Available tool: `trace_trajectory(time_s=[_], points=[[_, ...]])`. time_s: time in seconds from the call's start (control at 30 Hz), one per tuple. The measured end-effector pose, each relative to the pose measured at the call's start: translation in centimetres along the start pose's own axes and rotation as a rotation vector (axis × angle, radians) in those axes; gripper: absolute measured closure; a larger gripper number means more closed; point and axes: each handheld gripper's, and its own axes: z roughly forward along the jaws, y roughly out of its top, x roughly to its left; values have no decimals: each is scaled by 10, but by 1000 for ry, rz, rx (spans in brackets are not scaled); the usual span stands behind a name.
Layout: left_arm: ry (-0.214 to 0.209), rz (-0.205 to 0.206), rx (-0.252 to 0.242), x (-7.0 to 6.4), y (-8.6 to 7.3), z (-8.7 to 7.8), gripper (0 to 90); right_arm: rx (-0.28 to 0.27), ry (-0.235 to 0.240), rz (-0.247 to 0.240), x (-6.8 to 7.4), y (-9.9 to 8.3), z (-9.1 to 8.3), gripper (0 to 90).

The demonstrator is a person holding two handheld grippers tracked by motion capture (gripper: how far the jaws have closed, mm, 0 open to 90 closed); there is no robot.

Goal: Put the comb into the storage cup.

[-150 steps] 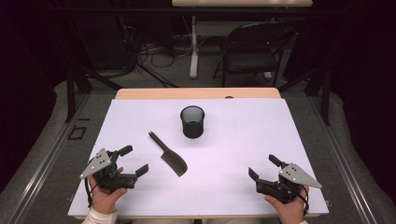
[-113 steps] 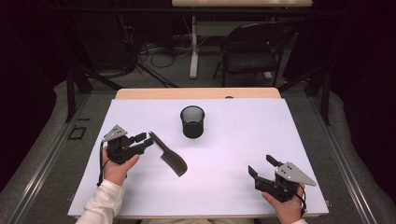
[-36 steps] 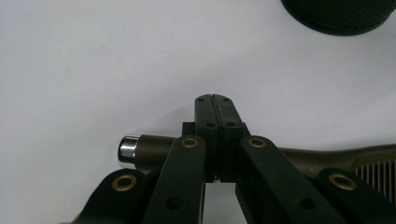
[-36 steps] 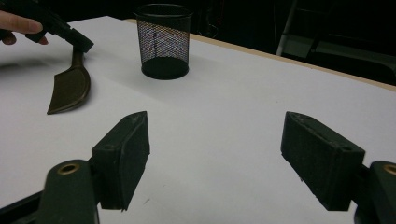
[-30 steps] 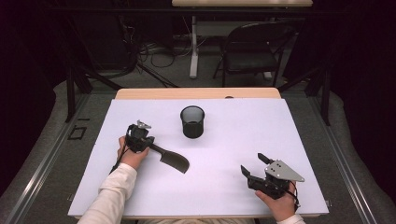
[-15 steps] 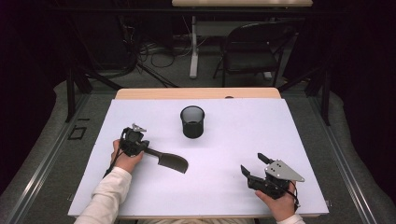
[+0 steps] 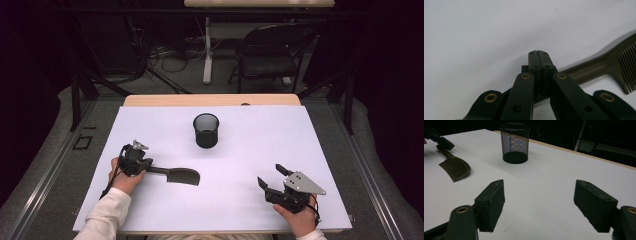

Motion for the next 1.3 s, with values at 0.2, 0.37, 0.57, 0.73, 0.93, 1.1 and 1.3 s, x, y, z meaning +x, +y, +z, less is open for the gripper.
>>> trace_trajectory(time_s=[0.2,0.37,0.57,0.73,0.93,1.1,1.3], points=[[-15,10,14,1,-10,-5,900,1,1,-4,0,0,0,249],[-32,13,20,0,-19,-10,900,2,4,-5,0,1,-1,250],[-69,-7,16,-2,-28,-15,900,-3,13,-14,2,2,-1,251],[-71,25,27,-6,-31,-18,900,-9,17,-13,1,2,-1,253],[-84,28,25,-10,-31,-20,900,-7,31,-27,2,3,-1,253],[-95,35,30,-13,-35,-22,900,-5,37,-33,3,3,0,253],[-108,33,30,-16,-37,-23,900,-5,36,-26,2,2,-1,253]])
